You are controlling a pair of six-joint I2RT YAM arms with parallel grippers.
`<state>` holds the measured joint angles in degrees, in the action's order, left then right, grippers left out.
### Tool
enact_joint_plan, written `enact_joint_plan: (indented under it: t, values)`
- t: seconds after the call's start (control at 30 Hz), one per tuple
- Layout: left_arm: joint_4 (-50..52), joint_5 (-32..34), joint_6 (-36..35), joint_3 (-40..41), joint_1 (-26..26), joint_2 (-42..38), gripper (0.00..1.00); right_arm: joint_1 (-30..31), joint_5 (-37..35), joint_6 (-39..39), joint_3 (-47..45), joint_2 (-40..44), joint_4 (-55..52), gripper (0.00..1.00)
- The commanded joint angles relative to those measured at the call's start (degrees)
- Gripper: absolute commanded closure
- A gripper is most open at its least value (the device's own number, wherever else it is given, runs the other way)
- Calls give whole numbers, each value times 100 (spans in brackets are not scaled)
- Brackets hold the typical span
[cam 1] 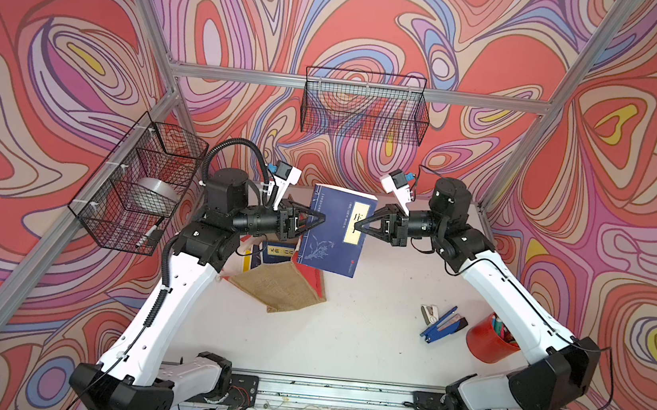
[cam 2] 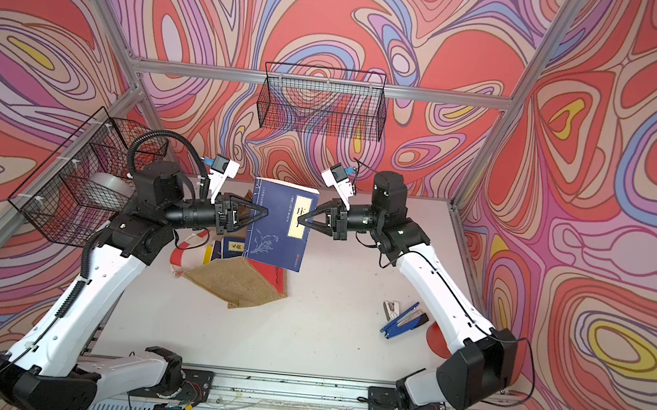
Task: Put the books into the canvas bag
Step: Pick up the book from the center of the board, then place the book in the canvas bag.
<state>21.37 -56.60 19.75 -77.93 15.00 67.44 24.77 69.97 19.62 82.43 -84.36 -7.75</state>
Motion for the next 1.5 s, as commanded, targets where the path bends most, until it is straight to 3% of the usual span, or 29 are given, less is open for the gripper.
enact_joint_plan:
  t: [0.0, 0.1, 0.13, 0.2, 0.33, 0.43, 0.47, 0.6, 0.73, 0.87, 1.07, 1.37, 1.47]
  values:
    - [460, -170, -394, -217, -8, -53, 72, 154, 126, -76, 401, -202, 118, 100]
    - [669, -200, -533, -233, -12, -63, 67, 289, 110, -99, 649, -421, 81, 100]
    - [676, -136, -549, -212, -14, -82, 74, 317, 98, -101, 706, -485, 74, 100]
    - [739, 95, -606, -214, -19, -141, 100, 332, 82, -97, 766, -568, 77, 100]
    - [844, 878, -818, -138, -68, -446, 100, 335, -145, -94, 825, -658, 84, 99]
    - [774, 1995, -742, 9, -353, -856, 100, 340, -588, -39, 919, -761, 46, 55]
    - [755, 2376, -715, 63, -480, -999, 100, 337, -842, -9, 945, -807, -7, 46]
    - [1105, 4303, -1076, 142, -704, -1542, 100, 521, -1969, -262, 1530, -1297, -997, 22]
    - [1208, 5384, -1474, 266, -718, -1916, 100, 1302, -4331, -809, 2896, -2202, -2855, 10]
    - [944, 6120, -1666, 573, -728, -2224, 100, 1957, -6046, -893, 4447, -3291, -4082, 6]
    - [651, 6274, -1686, 965, -737, -2411, 100, 2424, -7747, -908, 6354, -4579, -5322, 6]
    - [380, 6061, -1726, 1305, -736, -2451, 100, 2512, -8341, -1053, 5836, -4220, -4834, 12]
    - [267, 5912, -1647, 1362, -737, -2434, 100, 2497, -8389, -1103, 6253, -4526, -5128, 17]
